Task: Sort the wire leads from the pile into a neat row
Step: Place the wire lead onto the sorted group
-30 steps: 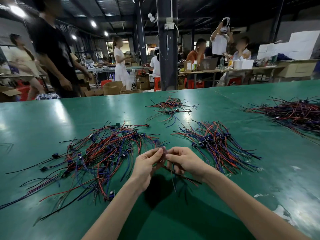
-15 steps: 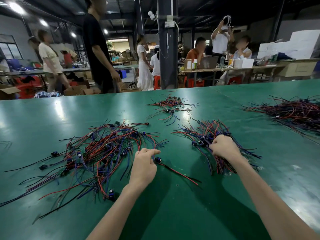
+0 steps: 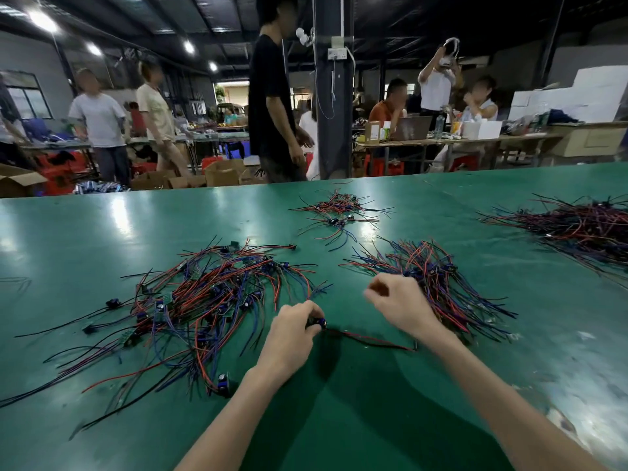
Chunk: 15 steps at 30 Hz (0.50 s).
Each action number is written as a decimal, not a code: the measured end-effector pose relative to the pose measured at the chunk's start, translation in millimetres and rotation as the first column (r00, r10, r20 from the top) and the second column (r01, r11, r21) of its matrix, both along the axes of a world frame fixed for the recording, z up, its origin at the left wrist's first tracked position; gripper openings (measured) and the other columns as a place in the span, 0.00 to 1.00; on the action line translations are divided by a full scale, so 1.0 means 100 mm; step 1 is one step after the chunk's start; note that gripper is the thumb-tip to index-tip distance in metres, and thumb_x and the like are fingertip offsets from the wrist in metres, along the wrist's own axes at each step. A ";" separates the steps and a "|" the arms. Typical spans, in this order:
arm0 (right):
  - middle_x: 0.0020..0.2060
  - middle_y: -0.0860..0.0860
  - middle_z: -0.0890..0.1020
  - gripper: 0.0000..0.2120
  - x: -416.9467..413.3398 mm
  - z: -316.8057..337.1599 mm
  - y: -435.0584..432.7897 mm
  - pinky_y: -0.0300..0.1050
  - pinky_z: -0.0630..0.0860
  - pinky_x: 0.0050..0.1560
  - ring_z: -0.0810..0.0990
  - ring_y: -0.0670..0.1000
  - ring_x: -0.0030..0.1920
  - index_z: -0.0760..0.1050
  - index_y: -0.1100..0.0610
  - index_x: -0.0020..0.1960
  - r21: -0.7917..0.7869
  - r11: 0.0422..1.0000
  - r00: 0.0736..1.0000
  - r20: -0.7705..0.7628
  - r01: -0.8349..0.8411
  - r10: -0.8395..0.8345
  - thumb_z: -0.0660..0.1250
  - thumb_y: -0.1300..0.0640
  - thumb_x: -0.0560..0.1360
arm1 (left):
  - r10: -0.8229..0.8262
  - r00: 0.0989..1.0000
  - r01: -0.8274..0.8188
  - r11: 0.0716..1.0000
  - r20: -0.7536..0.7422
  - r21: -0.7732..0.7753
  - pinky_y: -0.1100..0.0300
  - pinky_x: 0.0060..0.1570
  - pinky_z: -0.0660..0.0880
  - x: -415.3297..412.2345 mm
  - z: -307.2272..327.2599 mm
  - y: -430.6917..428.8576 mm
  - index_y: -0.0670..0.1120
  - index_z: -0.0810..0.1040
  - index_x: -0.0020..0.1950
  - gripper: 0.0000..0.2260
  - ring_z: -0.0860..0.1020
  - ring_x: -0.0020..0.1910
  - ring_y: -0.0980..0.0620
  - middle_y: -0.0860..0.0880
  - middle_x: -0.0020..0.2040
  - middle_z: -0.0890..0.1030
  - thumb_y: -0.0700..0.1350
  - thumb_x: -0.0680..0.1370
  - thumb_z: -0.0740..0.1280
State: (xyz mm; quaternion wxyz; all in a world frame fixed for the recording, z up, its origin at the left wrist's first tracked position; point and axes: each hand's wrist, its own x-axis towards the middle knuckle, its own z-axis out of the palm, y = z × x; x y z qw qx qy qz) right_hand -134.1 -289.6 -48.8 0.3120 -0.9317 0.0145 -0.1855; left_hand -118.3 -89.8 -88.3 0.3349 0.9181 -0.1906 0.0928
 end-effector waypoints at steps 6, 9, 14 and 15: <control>0.34 0.54 0.81 0.08 -0.05 -0.12 0.25 0.37 0.71 0.26 0.73 0.45 0.22 0.81 0.59 0.43 0.208 0.944 0.910 -0.280 -0.255 0.307 0.70 0.54 0.74 | -0.137 0.982 0.146 0.988 0.128 -0.058 0.61 0.55 0.70 -0.04 0.04 -0.05 0.45 0.78 0.52 0.07 0.73 0.52 0.52 0.51 0.49 0.81 0.37 0.77 0.66; 0.28 0.53 0.76 0.09 -0.06 -0.14 0.28 0.35 0.64 0.20 0.69 0.45 0.19 0.79 0.60 0.42 0.356 0.905 0.883 -0.312 -0.232 0.349 0.69 0.54 0.75 | -0.157 0.973 0.178 0.977 0.166 -0.117 0.65 0.53 0.70 -0.04 0.06 -0.05 0.45 0.79 0.51 0.07 0.74 0.50 0.54 0.52 0.47 0.80 0.35 0.76 0.67; 0.31 0.54 0.79 0.03 -0.08 -0.13 0.31 0.32 0.55 0.17 0.65 0.42 0.16 0.77 0.59 0.46 0.728 0.672 0.848 -0.267 -0.134 0.458 0.66 0.60 0.77 | -0.169 0.979 0.200 0.918 0.118 -0.343 0.69 0.50 0.74 -0.05 0.10 -0.08 0.46 0.80 0.47 0.10 0.79 0.46 0.60 0.54 0.43 0.82 0.31 0.73 0.68; 0.30 0.54 0.80 0.03 -0.08 -0.13 0.32 0.32 0.54 0.17 0.64 0.42 0.16 0.76 0.59 0.46 0.753 0.646 0.845 -0.259 -0.128 0.469 0.66 0.60 0.77 | -0.174 0.981 0.194 0.900 0.087 -0.391 0.69 0.49 0.74 -0.05 0.10 -0.08 0.47 0.80 0.46 0.12 0.80 0.45 0.60 0.54 0.43 0.82 0.29 0.73 0.68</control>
